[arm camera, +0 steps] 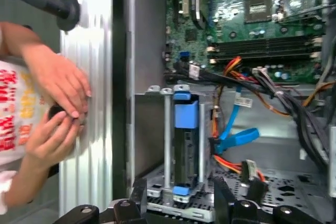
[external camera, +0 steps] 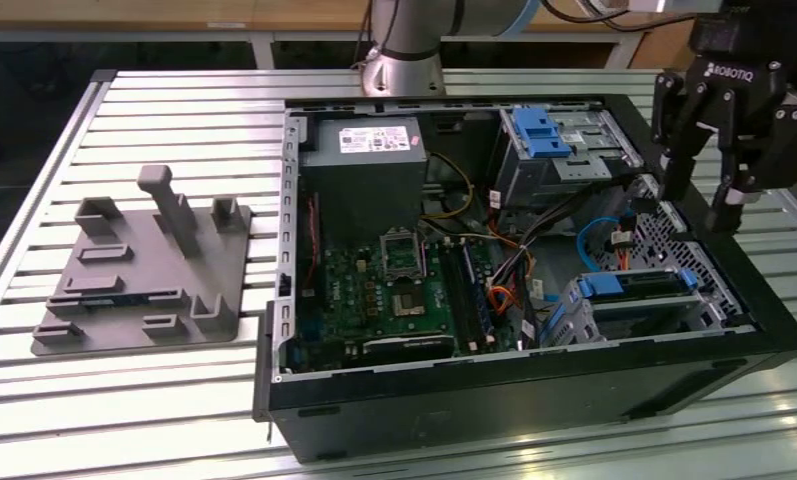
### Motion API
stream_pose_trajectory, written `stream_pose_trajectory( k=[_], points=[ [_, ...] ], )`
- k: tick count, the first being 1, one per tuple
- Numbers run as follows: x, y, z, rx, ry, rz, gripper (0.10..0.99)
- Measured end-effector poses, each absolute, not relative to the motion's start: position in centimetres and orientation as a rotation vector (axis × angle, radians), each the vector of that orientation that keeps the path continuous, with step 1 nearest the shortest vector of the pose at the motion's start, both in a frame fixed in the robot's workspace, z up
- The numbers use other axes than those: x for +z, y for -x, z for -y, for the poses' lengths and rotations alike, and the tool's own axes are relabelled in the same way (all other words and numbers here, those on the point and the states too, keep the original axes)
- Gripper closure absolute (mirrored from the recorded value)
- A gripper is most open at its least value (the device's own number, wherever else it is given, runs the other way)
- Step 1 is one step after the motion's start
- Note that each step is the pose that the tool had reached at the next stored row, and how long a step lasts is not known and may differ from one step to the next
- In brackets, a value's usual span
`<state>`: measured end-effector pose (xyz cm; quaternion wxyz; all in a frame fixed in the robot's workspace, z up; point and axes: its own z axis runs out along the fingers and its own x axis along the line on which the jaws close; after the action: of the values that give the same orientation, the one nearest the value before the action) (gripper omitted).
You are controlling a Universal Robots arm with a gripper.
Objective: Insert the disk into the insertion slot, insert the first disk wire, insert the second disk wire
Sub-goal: 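Insert the first disk wire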
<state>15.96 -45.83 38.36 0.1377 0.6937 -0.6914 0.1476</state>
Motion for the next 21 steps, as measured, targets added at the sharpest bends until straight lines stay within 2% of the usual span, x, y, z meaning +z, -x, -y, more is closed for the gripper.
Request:
stream_pose_trajectory(
  k=[3, 11, 21],
  points=[
    [38.3, -16.0, 45.7, 0.472, -1.975, 1.971, 0.471],
    [37.6, -16.0, 45.5, 0.452, -1.876, 2.048, 0.471],
    [36.6, -16.2, 41.2, 0.451, -1.875, 2.049, 0.471]
  ],
)
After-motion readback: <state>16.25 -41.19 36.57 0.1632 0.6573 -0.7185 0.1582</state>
